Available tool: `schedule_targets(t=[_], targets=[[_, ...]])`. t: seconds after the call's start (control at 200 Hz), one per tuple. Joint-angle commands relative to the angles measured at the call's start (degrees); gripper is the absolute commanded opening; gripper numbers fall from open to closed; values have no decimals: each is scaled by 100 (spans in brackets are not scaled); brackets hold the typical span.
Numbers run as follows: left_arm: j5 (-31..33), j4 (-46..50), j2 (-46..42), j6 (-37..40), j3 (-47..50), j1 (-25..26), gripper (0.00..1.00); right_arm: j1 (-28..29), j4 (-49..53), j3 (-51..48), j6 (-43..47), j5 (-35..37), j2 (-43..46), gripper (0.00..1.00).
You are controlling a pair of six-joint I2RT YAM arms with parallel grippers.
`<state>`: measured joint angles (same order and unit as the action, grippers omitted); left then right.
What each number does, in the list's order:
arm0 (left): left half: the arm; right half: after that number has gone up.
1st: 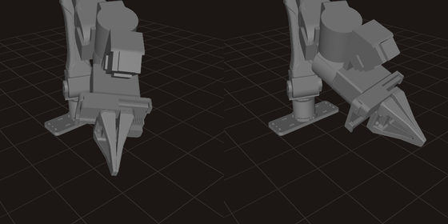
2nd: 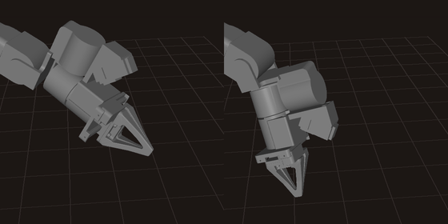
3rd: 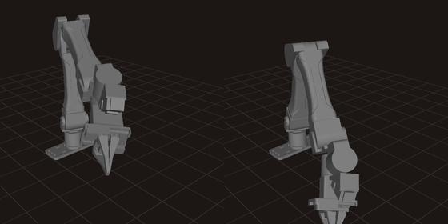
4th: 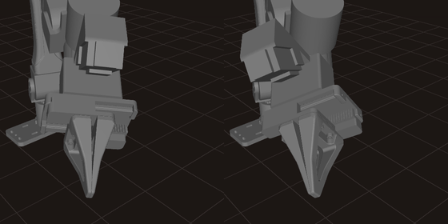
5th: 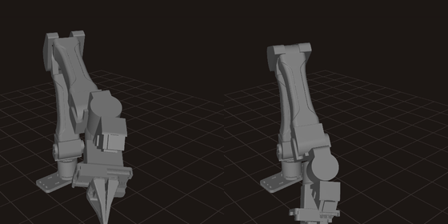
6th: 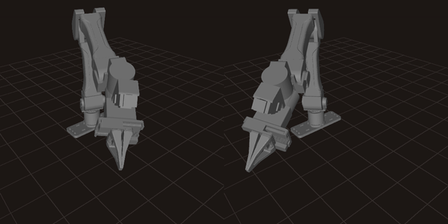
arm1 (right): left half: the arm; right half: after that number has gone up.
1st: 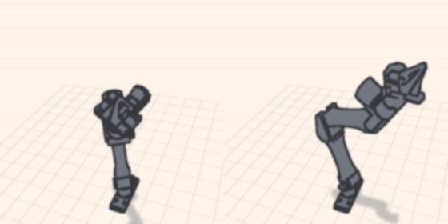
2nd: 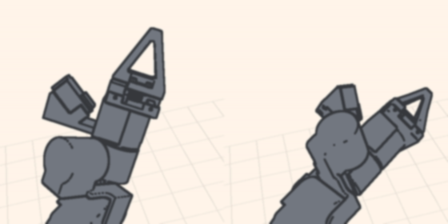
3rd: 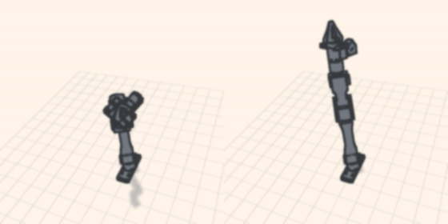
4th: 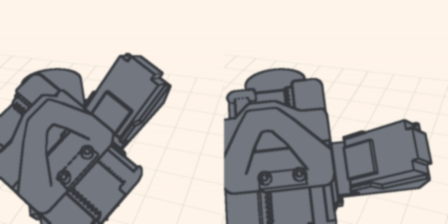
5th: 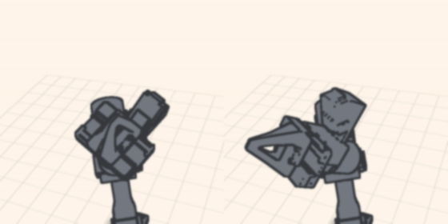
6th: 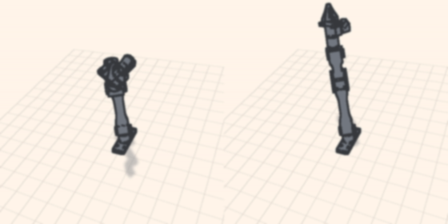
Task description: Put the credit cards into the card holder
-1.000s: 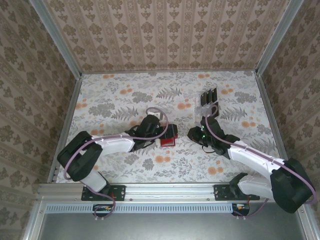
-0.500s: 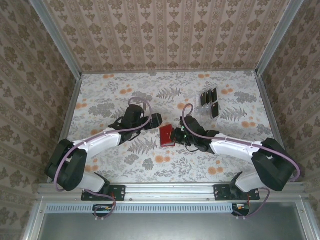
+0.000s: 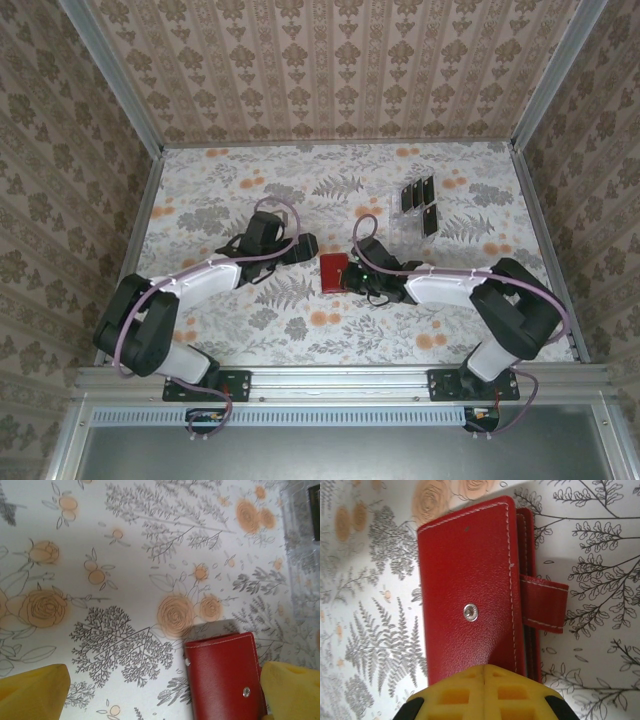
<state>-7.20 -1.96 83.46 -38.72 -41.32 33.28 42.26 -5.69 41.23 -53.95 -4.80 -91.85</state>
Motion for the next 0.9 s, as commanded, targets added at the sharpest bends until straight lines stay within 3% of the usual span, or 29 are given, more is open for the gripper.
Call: schedule_targets(t=[0.0, 0.895], targets=[[-149, -14, 107, 97, 115, -23, 100, 10, -194, 252, 79, -48, -285, 0], [-48, 609, 1252, 1162, -946, 456, 100, -47, -419, 86, -61, -91, -590, 0]])
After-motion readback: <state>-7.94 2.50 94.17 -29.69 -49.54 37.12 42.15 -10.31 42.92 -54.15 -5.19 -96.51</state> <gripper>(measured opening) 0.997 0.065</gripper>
